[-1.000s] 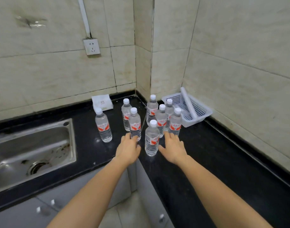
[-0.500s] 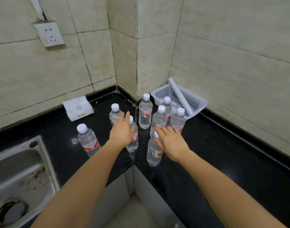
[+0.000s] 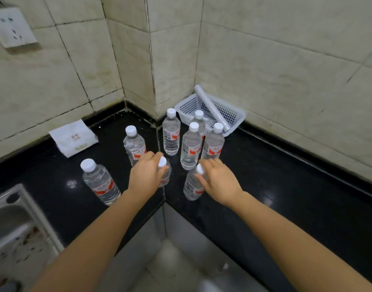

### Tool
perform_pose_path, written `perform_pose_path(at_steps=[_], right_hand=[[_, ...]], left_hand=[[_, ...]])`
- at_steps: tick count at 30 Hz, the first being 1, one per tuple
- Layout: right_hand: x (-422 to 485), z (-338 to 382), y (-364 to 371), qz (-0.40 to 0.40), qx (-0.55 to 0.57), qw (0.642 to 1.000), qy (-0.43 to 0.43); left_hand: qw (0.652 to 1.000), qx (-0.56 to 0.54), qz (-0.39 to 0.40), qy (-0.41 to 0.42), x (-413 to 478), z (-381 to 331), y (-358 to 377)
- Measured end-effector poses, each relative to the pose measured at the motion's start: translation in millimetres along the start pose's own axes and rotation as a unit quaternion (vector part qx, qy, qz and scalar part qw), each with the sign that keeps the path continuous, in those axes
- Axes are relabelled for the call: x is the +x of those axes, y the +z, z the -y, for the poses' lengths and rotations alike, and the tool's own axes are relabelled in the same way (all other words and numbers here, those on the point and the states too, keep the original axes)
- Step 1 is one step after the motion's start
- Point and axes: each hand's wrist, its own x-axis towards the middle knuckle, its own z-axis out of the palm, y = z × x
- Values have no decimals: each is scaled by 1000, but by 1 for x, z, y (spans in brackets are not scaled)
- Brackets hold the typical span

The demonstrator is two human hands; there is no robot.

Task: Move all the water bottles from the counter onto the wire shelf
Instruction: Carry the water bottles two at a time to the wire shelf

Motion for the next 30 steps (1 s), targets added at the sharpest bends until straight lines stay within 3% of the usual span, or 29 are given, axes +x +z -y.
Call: perform_pose_path(at_steps=[5, 13, 23, 30], right_hand=[[-17, -11, -12, 1, 122, 980, 154], [-96, -50, -74, -28, 192, 947, 258], [-287, -119, -141, -86, 174, 918, 346], [-438, -165, -196, -178, 178, 889, 382]], left_hand=[[999, -9, 13, 49, -4, -17, -2], [983, -117, 83, 115, -36, -98, -2], [948, -164, 111, 248, -119, -277, 21], [926, -242, 96, 273, -203, -431, 38]])
